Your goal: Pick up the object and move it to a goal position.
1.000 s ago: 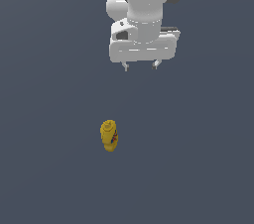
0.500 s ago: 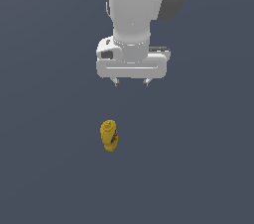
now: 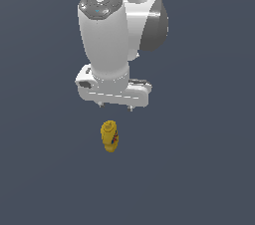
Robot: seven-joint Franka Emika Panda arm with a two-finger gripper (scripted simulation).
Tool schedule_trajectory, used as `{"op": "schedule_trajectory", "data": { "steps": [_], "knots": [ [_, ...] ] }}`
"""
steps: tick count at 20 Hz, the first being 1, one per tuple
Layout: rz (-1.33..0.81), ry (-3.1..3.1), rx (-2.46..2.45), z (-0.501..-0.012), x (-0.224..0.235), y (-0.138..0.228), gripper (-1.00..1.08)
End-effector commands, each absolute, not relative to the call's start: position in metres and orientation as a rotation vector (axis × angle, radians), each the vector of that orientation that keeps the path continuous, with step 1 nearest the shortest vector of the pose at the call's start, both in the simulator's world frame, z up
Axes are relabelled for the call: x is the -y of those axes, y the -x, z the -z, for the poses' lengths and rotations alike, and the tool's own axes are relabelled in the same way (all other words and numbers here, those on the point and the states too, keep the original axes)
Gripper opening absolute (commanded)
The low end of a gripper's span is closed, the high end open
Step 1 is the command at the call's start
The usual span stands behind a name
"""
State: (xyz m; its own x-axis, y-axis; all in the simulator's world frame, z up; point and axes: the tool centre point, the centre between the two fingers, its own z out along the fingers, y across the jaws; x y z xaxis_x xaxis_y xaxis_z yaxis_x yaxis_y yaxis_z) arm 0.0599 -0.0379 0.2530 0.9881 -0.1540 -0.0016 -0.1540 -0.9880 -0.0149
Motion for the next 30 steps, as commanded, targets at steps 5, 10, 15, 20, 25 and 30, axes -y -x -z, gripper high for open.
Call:
{"op": "schedule_trajectory", "data": {
  "steps": [5, 10, 15, 20, 25, 30],
  "knots": [
    [0.000, 3.120, -0.319, -0.231, 0.061, -0.082, 1.00],
    [0.000, 3.122, -0.346, -0.222, 0.070, -0.089, 1.00],
    [-0.002, 3.122, -0.349, -0.220, 0.071, -0.089, 1.00],
    [-0.002, 3.122, -0.349, -0.208, 0.071, -0.089, 1.00],
    [0.000, 3.122, -0.351, -0.183, 0.071, -0.088, 1.00],
    [0.000, 3.122, -0.351, -0.170, 0.071, -0.089, 1.00]
  ]
}}
